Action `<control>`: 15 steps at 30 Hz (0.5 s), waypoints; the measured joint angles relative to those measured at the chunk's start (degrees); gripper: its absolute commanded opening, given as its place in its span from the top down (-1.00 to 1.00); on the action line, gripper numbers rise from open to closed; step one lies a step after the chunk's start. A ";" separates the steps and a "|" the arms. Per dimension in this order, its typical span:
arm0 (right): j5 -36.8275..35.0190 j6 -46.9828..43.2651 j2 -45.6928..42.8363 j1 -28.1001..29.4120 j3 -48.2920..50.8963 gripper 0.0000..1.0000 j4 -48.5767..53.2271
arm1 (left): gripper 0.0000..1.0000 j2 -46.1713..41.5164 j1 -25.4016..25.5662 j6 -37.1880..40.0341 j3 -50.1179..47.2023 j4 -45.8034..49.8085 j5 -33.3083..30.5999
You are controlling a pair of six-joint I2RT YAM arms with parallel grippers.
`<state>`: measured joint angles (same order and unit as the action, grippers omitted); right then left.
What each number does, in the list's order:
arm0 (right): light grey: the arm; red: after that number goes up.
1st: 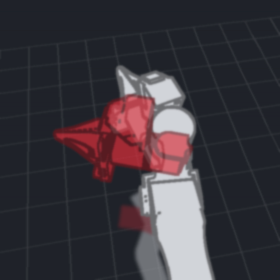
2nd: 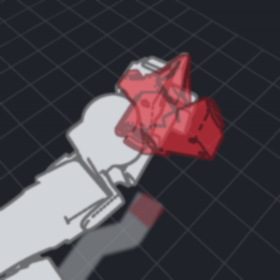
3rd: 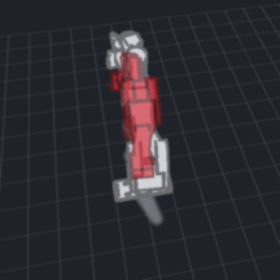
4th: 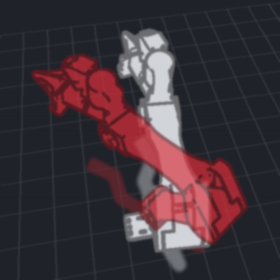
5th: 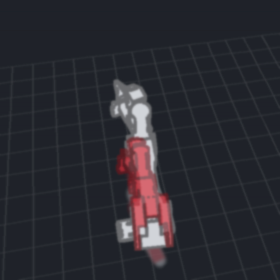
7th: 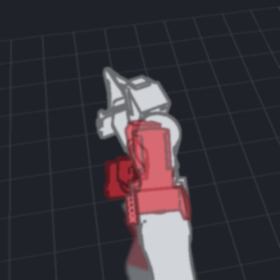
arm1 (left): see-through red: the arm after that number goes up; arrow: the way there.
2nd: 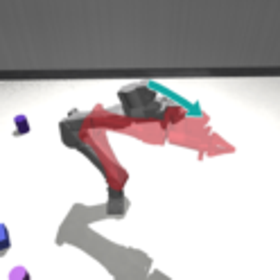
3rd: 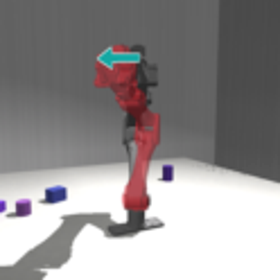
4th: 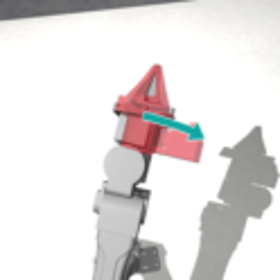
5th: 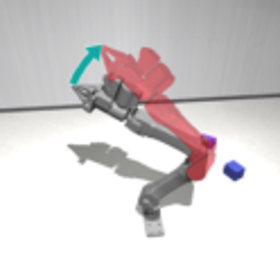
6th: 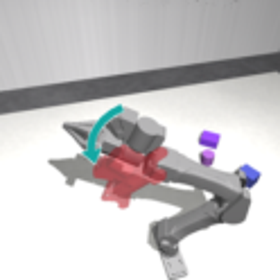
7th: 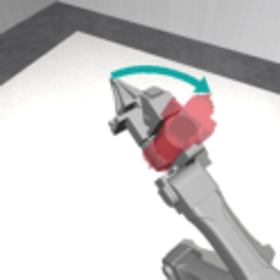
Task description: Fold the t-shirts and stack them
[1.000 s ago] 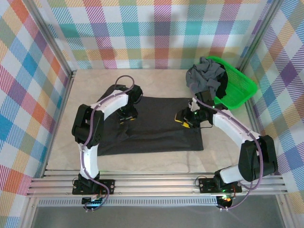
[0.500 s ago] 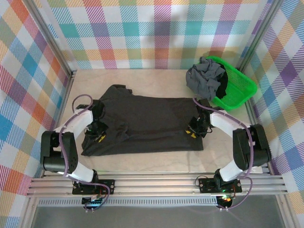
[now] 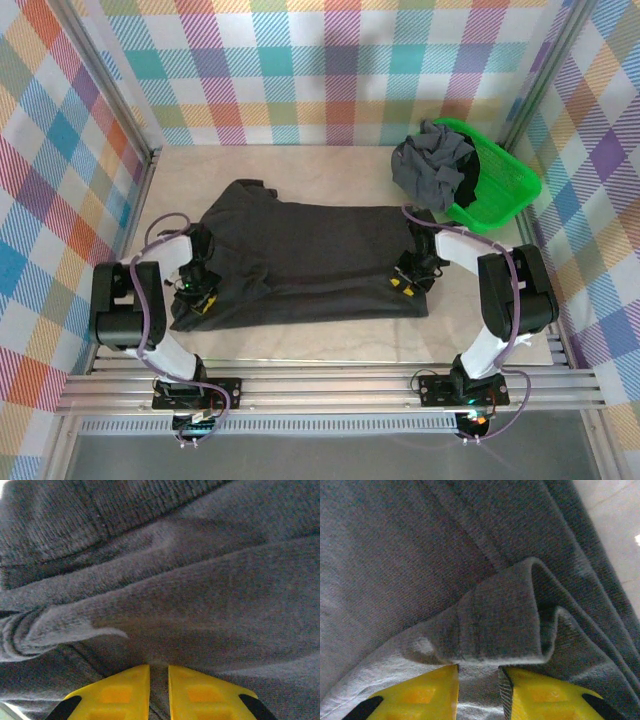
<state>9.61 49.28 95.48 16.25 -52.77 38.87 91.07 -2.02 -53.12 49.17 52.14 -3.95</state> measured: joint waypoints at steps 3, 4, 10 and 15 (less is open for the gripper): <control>0.68 0.11 -1.92 2.23 2.14 0.37 0.46 | 0.63 -2.54 -2.86 -0.02 -2.99 0.59 0.07; 1.03 0.35 -2.69 3.39 3.04 0.36 0.92 | 0.62 -3.08 -4.17 0.04 -3.61 0.87 0.11; 2.01 2.19 -6.14 7.37 5.81 0.26 3.43 | 0.35 -3.45 -8.46 2.80 -2.05 3.19 -0.59; 0.59 -1.77 -6.95 7.34 0.33 0.08 4.37 | 0.28 -1.42 -4.11 5.92 16.15 4.33 -2.38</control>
<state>10.20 47.51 88.53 23.59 -52.45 43.24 89.65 -6.13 -47.20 65.32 56.47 -6.33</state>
